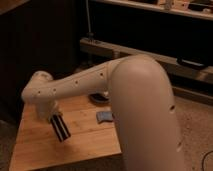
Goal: Place the eraser on the white sponge
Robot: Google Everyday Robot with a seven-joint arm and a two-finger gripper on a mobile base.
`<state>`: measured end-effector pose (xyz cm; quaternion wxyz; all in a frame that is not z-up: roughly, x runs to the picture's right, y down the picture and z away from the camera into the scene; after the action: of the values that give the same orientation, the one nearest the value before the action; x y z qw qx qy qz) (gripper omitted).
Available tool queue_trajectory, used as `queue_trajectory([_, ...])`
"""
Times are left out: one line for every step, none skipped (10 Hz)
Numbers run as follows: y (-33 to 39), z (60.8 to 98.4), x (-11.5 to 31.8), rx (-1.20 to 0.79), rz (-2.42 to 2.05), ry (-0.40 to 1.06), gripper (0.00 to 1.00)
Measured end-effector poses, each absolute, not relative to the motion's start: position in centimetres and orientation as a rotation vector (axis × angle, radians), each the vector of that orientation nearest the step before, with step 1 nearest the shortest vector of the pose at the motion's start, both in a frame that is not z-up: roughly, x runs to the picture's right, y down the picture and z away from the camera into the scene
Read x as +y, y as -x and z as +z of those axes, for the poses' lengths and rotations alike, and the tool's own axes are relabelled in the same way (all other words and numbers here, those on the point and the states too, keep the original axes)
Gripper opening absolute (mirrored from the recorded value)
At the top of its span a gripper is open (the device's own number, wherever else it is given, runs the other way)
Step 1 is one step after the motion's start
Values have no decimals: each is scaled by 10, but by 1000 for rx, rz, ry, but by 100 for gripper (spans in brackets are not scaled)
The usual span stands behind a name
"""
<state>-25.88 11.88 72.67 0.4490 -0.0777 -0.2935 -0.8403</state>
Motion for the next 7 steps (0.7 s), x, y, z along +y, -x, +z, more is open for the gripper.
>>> queue_trajectory([244,732,106,-714,-2066,204,0])
queue_trajectory([234,735,97,-707,-2058,213,0])
queue_trajectory([235,735,98,-708,-2059,211,0])
queue_trajectory([237,734,98,-711,-2059,208,0])
queue_trajectory([235,735,98,-709,-2058,209,0])
queue_trajectory([235,735,97,-708,-2058,209,0])
queue_trajectory([237,734,98,-710,-2060,208,0])
